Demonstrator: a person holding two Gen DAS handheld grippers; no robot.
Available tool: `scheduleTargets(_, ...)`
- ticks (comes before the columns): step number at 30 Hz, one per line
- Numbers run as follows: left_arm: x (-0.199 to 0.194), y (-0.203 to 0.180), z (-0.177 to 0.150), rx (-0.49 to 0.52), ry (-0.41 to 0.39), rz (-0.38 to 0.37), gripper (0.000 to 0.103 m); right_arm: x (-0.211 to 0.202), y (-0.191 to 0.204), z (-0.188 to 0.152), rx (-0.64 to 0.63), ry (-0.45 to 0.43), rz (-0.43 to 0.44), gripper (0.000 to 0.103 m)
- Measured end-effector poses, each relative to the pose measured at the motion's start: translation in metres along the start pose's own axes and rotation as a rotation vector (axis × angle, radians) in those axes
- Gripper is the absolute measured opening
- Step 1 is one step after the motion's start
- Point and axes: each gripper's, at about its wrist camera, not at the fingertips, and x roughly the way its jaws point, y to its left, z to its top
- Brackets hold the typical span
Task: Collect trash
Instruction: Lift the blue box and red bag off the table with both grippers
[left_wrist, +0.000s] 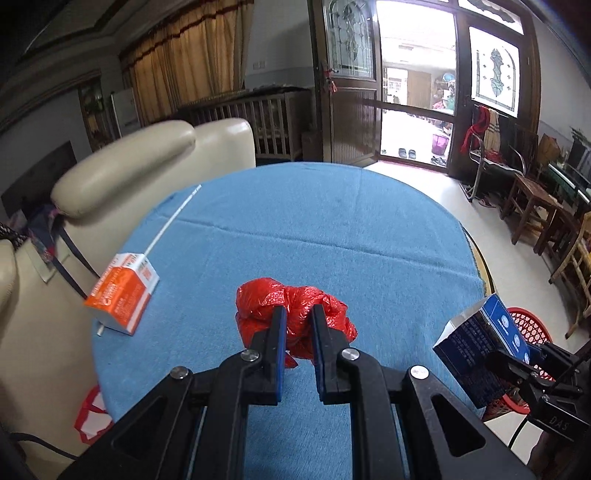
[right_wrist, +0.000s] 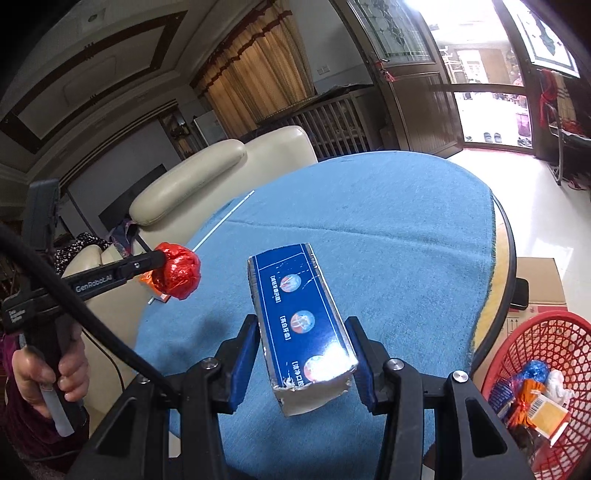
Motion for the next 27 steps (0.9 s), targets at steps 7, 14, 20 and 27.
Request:
scheduleTargets(7,-0.04,-0.011,-0.009,0.032,-0.066,0.05,0.013,-0.024,0.005,-0.007,-0.001,-0.031,0.018,0.05)
scheduleTargets(14,-0.082,-0.026,-0.015,0.067,-0.143,0.072,0.01,-0.055,0.01,-0.013,-0.005,-0.084,0.033,0.05)
scheduleTargets(20,-0.103,-0.031,-0.02,0.082,-0.173,0.058,0.01,-0.077,0.018,-0.017,-0.021,-0.12,0.042,0.05)
scheduleTargets(27,-0.066,0.02,-0.027,-0.047,-0.088,-0.098,0.01,-0.074,0.023,-0.018,-0.028,-0.108,0.04,0.05)
